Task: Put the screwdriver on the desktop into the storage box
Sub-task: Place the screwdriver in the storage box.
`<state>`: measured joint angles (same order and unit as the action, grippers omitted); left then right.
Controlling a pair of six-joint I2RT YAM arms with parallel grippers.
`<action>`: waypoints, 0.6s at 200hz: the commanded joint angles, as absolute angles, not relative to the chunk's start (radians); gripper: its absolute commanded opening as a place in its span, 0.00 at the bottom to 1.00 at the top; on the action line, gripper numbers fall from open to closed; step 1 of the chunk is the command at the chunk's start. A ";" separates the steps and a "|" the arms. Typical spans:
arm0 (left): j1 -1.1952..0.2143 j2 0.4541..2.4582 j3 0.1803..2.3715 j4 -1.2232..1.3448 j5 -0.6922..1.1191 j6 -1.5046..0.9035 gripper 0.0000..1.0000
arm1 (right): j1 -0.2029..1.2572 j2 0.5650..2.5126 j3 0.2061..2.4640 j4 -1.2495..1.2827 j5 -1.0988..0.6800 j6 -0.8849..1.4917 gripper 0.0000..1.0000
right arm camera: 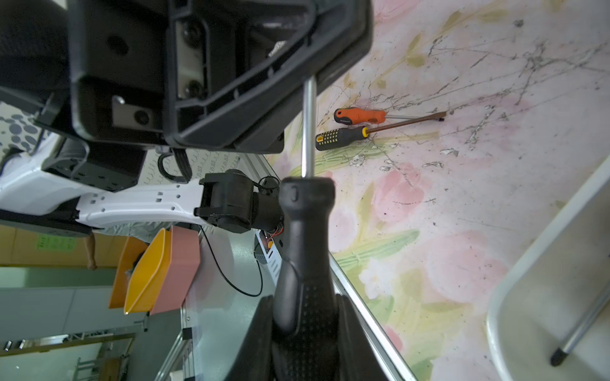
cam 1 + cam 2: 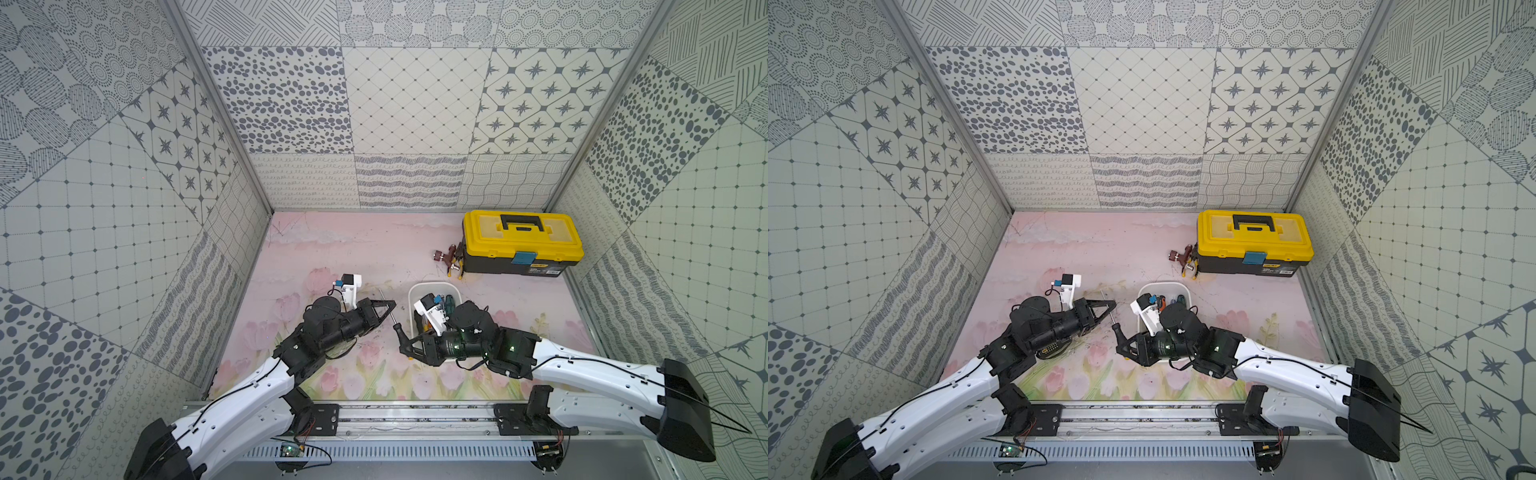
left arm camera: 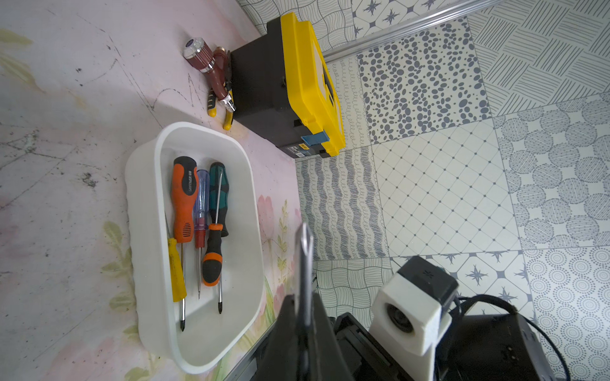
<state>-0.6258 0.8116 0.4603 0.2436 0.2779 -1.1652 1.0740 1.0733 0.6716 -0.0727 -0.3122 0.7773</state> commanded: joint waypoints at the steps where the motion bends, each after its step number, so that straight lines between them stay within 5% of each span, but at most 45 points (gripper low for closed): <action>1: -0.624 0.810 0.470 0.257 0.253 -1.150 0.08 | 1.061 1.039 0.667 -0.064 -0.272 0.779 0.06; 19: -0.626 0.800 0.484 0.134 0.180 -1.124 0.54 | 1.050 1.015 0.666 -0.097 -0.238 0.778 0.01; 31: -0.624 0.792 0.507 -0.003 0.092 -1.096 0.70 | 1.041 1.004 0.677 -0.150 -0.195 0.773 0.00; 69: -0.616 0.856 0.643 -0.603 -0.336 -1.124 0.83 | 0.992 1.022 0.721 -0.366 -0.030 0.789 0.00; 120: -0.579 0.901 0.608 -0.687 -0.425 -1.129 0.86 | 0.969 1.109 0.767 -0.496 0.065 0.812 0.00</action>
